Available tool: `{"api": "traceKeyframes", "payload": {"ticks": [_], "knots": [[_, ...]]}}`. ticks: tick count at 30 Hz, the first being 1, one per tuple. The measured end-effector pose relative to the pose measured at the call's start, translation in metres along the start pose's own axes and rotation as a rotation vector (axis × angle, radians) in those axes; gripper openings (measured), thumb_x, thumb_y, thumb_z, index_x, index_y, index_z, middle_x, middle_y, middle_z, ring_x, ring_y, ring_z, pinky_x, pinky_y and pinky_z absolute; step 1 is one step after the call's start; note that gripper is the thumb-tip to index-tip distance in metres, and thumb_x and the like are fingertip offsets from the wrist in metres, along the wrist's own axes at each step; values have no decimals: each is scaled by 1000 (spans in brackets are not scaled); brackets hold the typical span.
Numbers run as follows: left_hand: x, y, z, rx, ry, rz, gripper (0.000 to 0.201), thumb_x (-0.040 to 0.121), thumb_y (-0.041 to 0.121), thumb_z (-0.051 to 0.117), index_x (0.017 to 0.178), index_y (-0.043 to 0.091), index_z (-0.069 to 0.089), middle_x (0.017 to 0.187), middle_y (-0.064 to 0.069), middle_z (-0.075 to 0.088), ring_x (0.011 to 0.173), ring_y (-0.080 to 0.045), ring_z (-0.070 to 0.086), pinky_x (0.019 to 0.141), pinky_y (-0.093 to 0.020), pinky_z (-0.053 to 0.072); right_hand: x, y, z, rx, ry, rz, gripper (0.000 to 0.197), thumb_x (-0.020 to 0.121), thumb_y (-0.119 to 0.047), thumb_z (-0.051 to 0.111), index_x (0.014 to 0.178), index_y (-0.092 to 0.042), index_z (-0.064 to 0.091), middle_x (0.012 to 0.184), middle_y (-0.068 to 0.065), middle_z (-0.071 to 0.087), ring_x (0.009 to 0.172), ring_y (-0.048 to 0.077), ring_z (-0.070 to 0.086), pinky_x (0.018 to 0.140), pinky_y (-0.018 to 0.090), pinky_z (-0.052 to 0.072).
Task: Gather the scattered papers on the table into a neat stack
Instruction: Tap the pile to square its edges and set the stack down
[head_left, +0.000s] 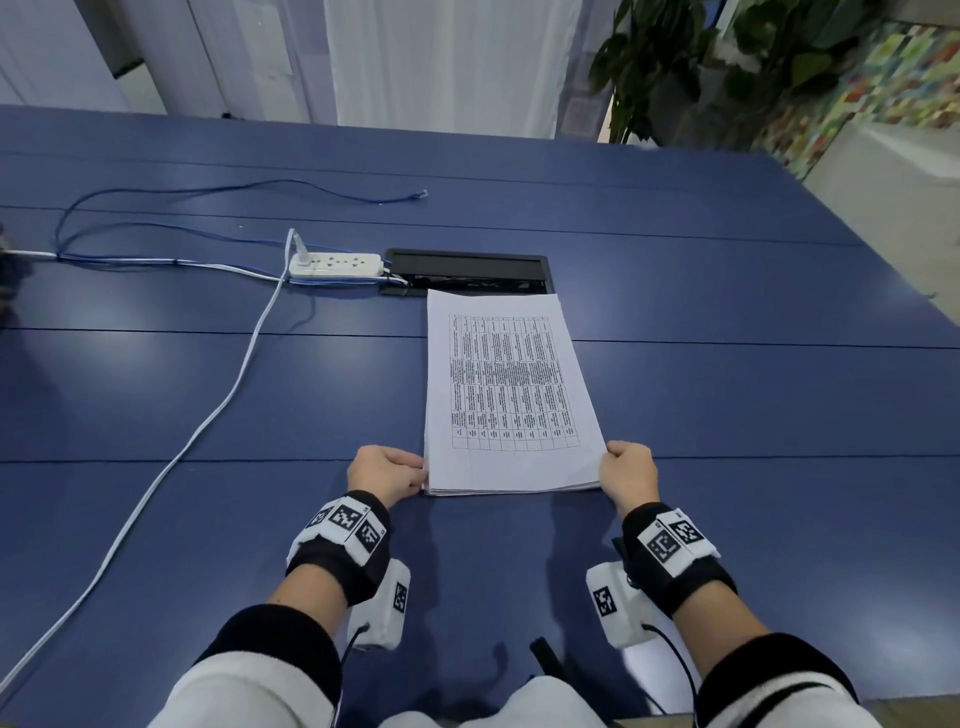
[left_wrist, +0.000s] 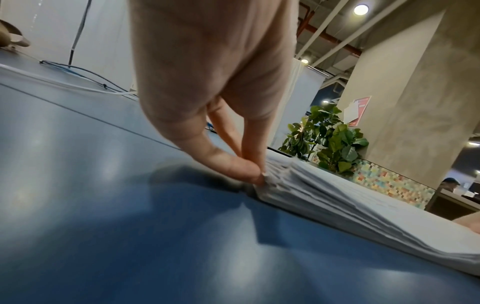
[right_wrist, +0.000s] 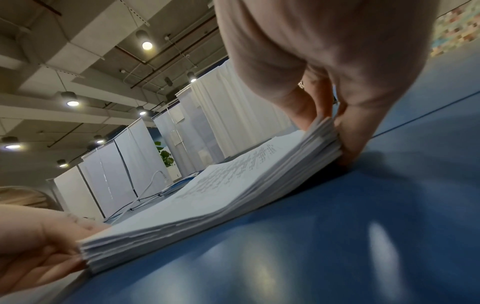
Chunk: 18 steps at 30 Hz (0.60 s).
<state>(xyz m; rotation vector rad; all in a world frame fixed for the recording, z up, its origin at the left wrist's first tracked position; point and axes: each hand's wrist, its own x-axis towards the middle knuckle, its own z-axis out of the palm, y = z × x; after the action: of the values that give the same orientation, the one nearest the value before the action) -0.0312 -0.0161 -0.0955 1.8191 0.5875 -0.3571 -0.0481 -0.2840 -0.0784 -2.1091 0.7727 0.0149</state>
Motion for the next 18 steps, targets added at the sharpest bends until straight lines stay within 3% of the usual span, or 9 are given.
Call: {"api": "traceKeyframes", "payload": {"ticks": [4, 7, 10, 11, 13, 15, 18], "knots": [[-1, 4, 6, -13, -57, -41, 15, 70, -11, 68, 76, 2, 72, 62, -4, 66, 59, -17, 62, 53, -16, 55, -4, -5, 1, -7, -14, -15, 26, 81, 7, 31, 60, -6, 41, 60, 3, 40, 61, 21, 32, 62, 27, 31], [-3, 6, 10, -49, -98, -58, 18, 71, -16, 62, 74, 1, 69, 65, -7, 67, 62, -22, 63, 52, -20, 57, -4, -3, 1, -42, -48, -33, 24, 82, 6, 33, 64, -4, 44, 63, 6, 43, 67, 24, 35, 58, 30, 29], [-2, 6, 4, -67, -65, -25, 19, 60, -8, 70, 66, 9, 64, 75, -14, 67, 72, -29, 66, 65, -36, 60, -3, -1, -2, -38, -61, -30, 17, 84, 3, 37, 75, 3, 52, 71, 12, 55, 73, 31, 44, 60, 30, 35], [-1, 6, 0, -64, -51, -19, 21, 59, -6, 71, 66, 11, 62, 76, -13, 66, 73, -28, 65, 65, -35, 60, -2, 0, -4, -25, -58, -31, 18, 84, 1, 39, 84, 8, 56, 80, 16, 61, 79, 36, 50, 67, 31, 40], [-2, 5, -6, -73, -68, -28, 21, 69, -7, 70, 68, 13, 61, 76, -11, 63, 66, -23, 61, 51, -24, 57, -2, -1, -6, 2, -45, -27, 24, 85, 1, 43, 100, 11, 58, 102, 22, 67, 97, 39, 58, 77, 32, 45], [-4, 4, -9, -66, -109, -24, 18, 74, -3, 70, 71, 13, 64, 77, -10, 62, 64, -19, 59, 43, -16, 51, -1, -1, -6, 18, -67, -35, 25, 84, 1, 43, 99, 6, 62, 105, 20, 68, 92, 32, 60, 78, 30, 45], [-8, 3, -7, -34, -98, 7, 16, 75, 0, 71, 72, 15, 65, 79, -11, 64, 69, -20, 60, 43, -15, 50, 0, -1, -5, 31, -95, -43, 24, 82, 2, 42, 90, -4, 64, 101, 15, 70, 88, 27, 60, 78, 29, 45]]}}
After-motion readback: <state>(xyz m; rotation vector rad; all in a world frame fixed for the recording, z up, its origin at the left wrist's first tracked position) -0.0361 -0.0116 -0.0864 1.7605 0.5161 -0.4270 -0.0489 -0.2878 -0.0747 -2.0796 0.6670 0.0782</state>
